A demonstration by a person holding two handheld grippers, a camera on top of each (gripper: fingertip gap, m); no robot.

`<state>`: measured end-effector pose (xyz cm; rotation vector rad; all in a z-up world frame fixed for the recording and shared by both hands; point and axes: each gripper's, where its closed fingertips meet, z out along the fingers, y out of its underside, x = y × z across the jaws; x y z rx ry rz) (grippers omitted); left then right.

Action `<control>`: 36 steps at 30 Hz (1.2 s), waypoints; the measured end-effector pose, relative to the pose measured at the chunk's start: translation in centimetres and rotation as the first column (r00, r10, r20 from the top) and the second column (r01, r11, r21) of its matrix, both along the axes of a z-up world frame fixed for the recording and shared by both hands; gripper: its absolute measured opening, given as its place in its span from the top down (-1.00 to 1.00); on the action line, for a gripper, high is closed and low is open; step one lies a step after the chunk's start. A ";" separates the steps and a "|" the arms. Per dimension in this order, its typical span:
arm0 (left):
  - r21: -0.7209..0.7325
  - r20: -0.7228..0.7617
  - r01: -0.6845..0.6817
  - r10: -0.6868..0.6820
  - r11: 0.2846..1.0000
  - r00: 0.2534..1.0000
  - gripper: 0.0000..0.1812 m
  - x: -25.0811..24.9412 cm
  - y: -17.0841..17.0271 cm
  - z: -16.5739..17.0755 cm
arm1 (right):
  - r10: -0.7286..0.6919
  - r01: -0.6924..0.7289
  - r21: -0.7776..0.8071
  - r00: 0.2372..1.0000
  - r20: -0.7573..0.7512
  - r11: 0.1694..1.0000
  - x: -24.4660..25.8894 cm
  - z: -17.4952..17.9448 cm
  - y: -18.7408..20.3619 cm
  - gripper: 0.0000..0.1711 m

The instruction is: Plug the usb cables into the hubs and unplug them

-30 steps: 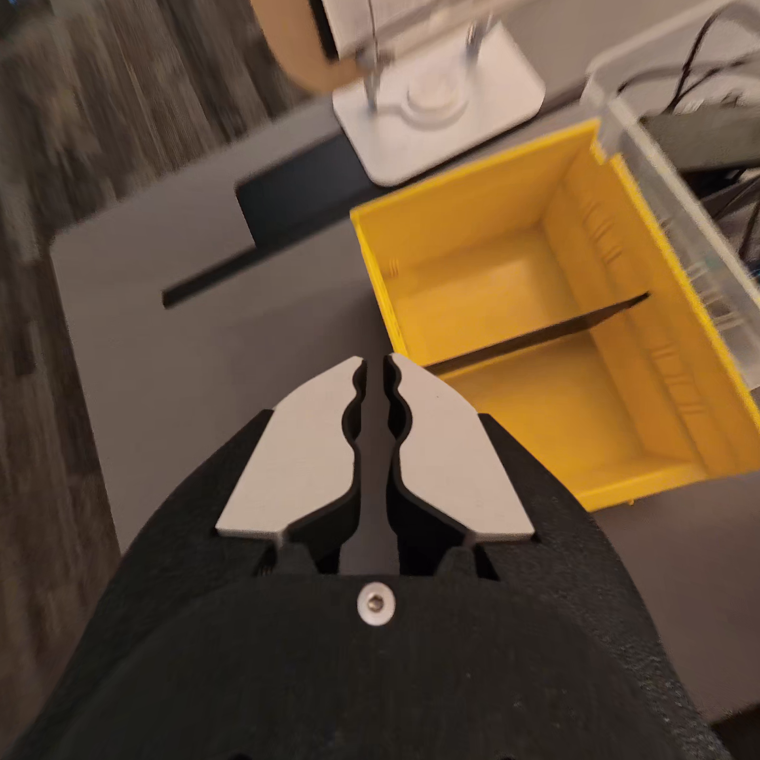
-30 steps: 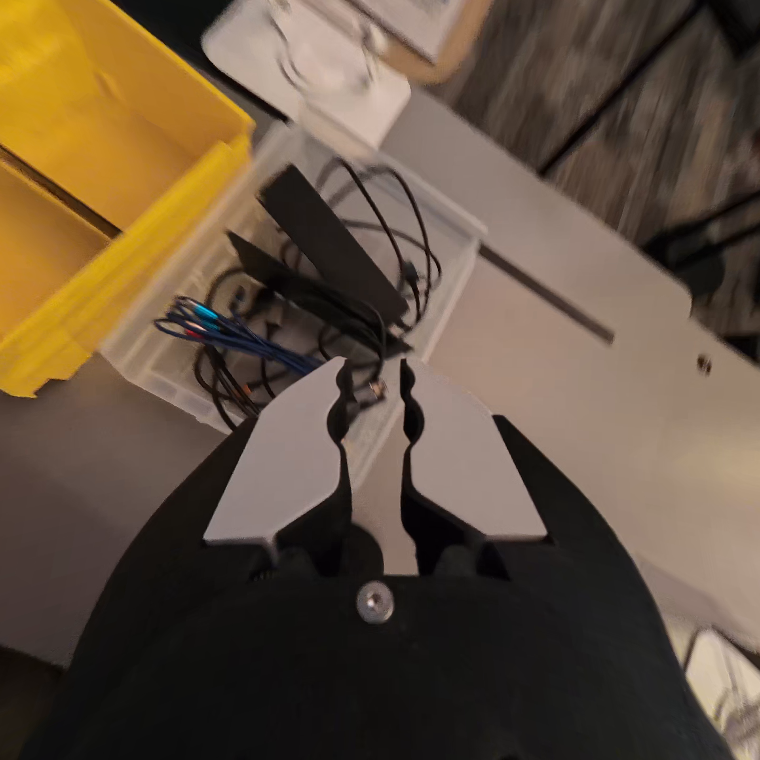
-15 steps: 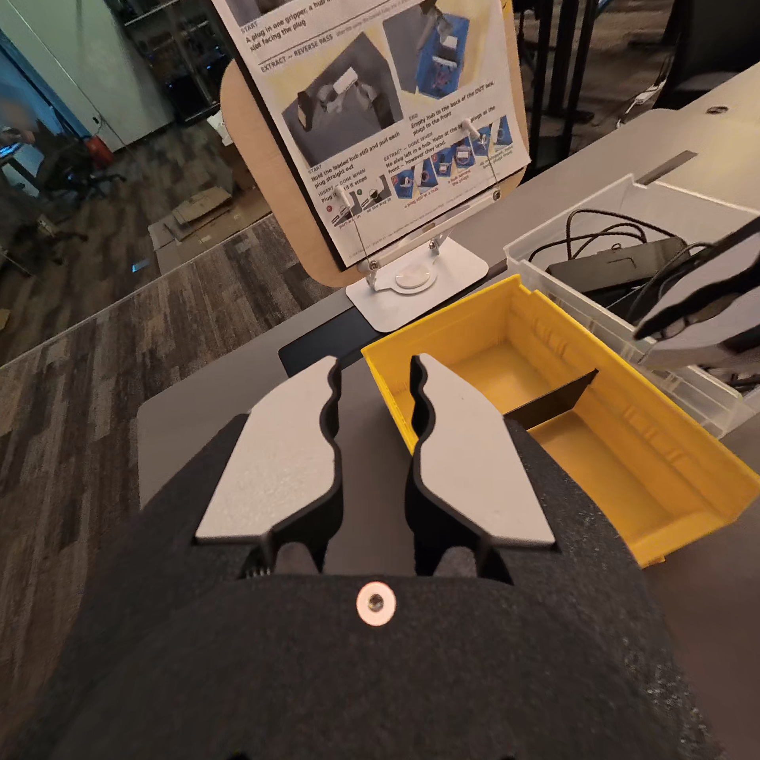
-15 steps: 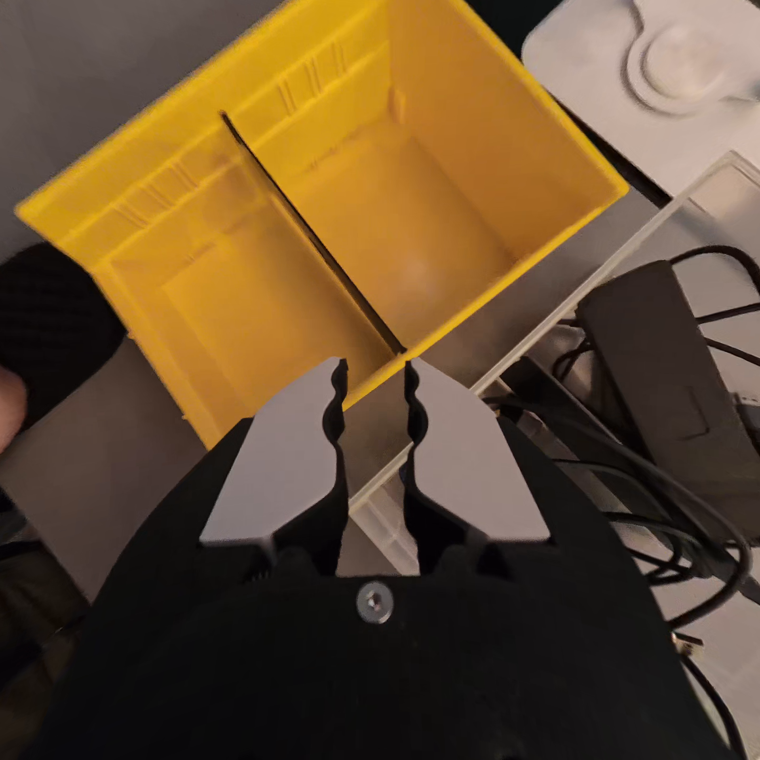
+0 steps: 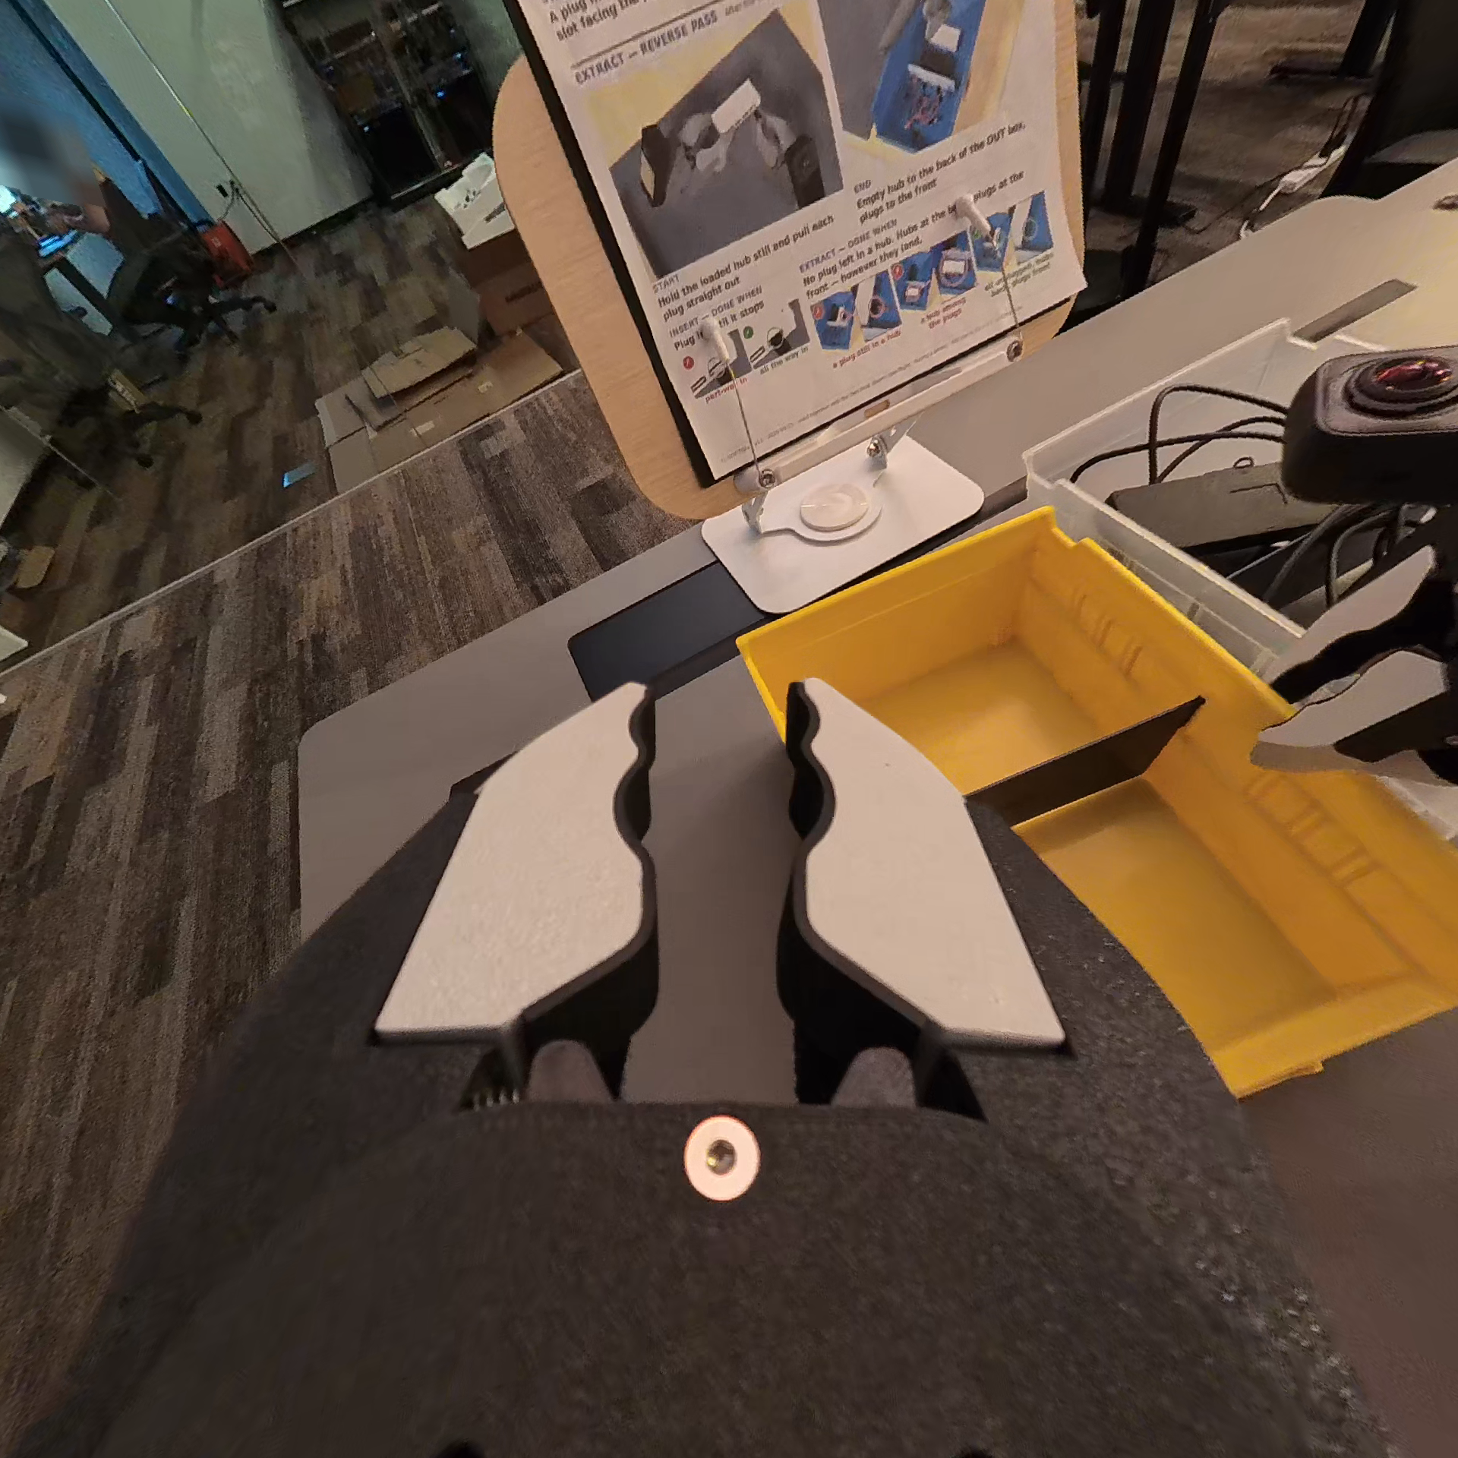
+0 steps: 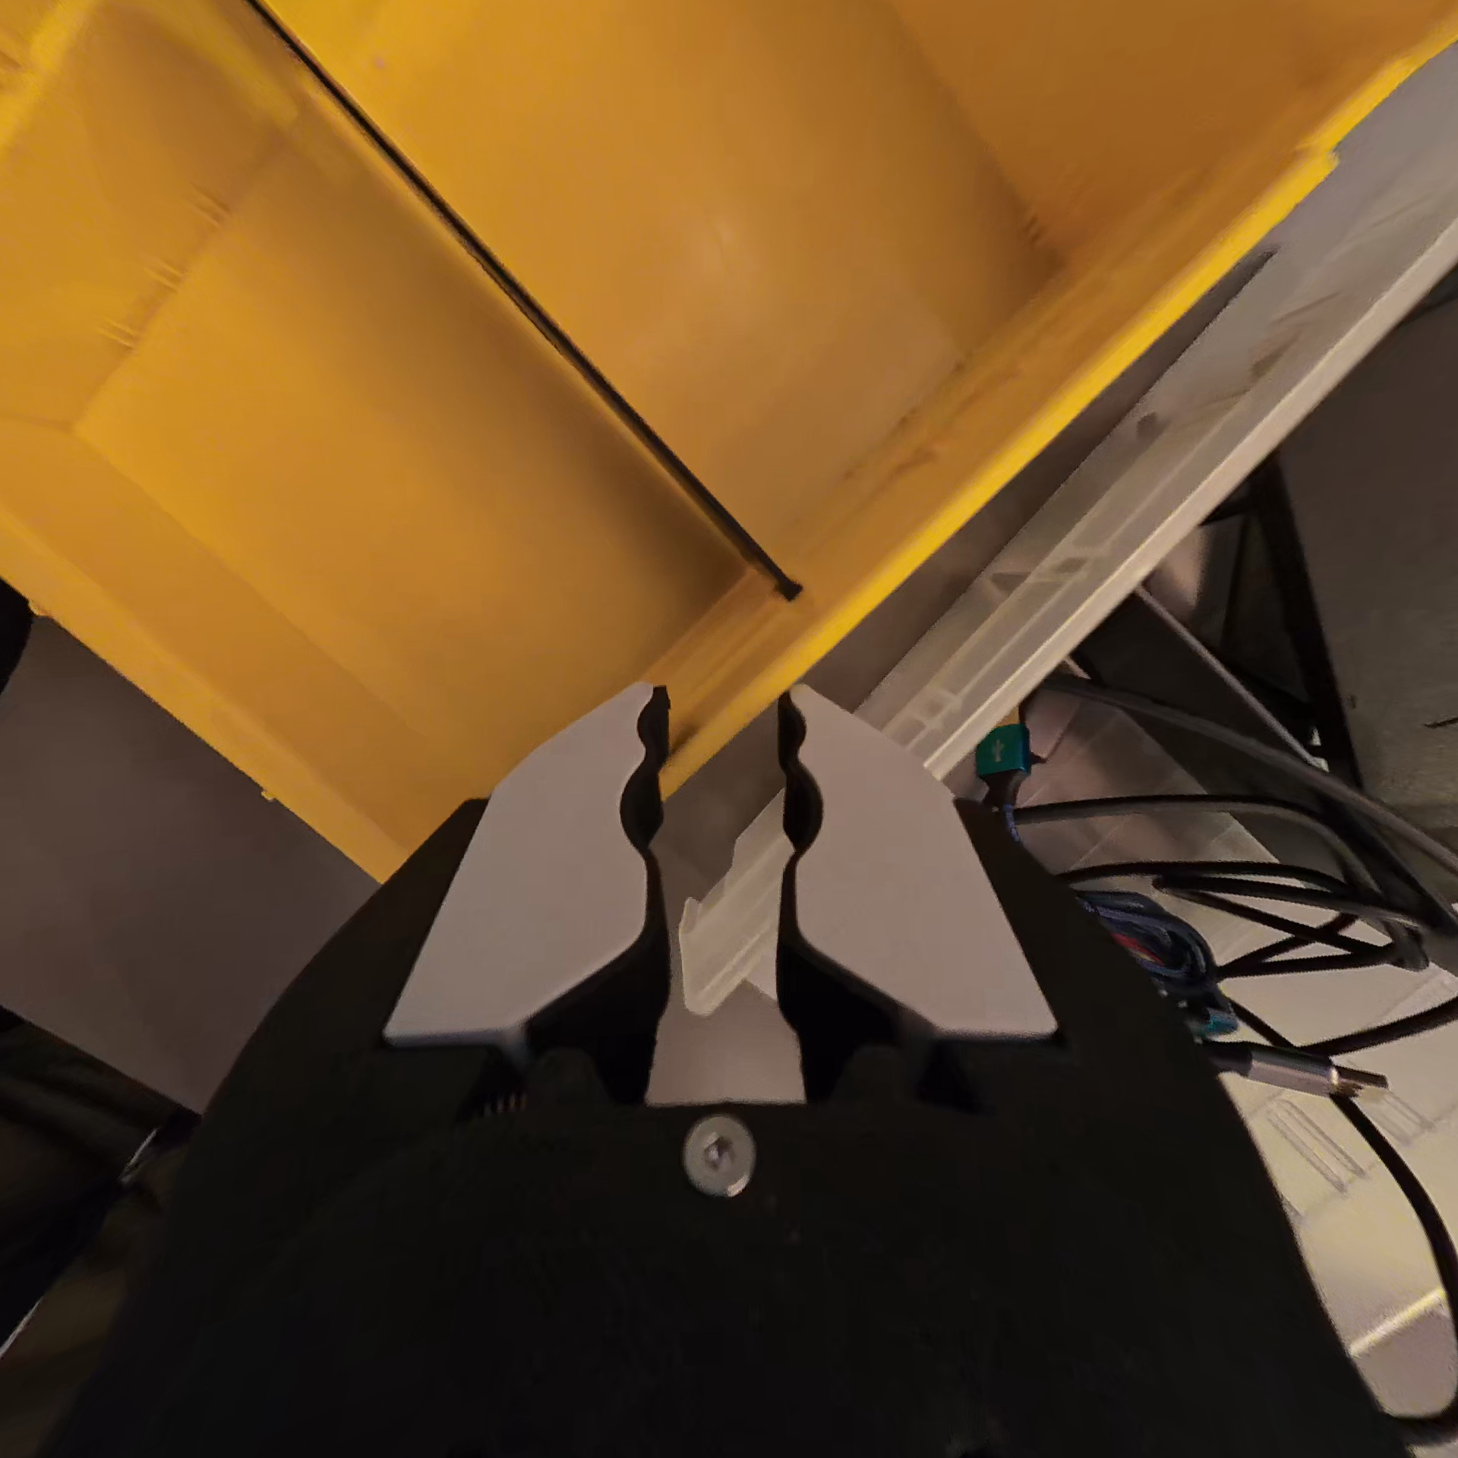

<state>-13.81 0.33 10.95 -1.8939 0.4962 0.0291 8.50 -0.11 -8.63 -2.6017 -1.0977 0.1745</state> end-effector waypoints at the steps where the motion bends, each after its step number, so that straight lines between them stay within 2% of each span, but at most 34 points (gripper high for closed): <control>1: -0.002 -0.005 0.001 -0.001 1.000 1.000 0.65 0.0 0.0 -0.1 | -0.011 0.011 0.005 1.000 -0.003 1.000 -0.1 0.0 0.2 0.70; 6: 0.015 -0.009 0.010 -0.010 1.000 1.000 0.67 0.4 0.0 0.3 | -0.025 0.026 -0.025 0.999 0.025 0.999 -0.6 -0.1 0.2 0.67; 17: 0.015 -0.024 0.016 -0.015 1.000 1.000 0.68 0.7 0.2 0.2 | 0.028 -0.030 -0.057 0.999 -0.032 0.998 -4.2 -0.1 1.1 0.66; 20: 0.011 -0.023 0.008 -0.008 1.000 1.000 0.68 0.5 0.3 0.1 | -0.043 0.042 -0.078 0.999 -0.001 0.996 -3.9 -0.2 1.7 0.75; 23: 0.024 -0.020 -0.004 0.005 1.000 1.000 0.69 0.4 0.4 0.3 | -0.101 0.105 -0.105 0.994 0.047 0.989 -3.9 -0.3 2.1 0.75; 30: 0.017 -0.062 0.000 0.001 1.000 0.998 0.69 1.0 0.4 0.1 | -0.143 0.156 -0.070 0.977 0.161 0.985 -3.1 -0.2 1.7 0.64; 33: 0.025 -0.059 0.001 0.000 1.000 0.998 0.69 1.1 0.4 0.3 | -0.176 0.185 -0.071 0.978 0.110 0.980 -3.2 -0.1 2.1 0.62; 36: 0.023 -0.048 0.012 -0.011 1.000 0.999 0.69 1.4 0.5 0.3 | -0.164 0.171 -0.193 0.985 0.056 0.966 -4.3 -1.0 0.9 0.59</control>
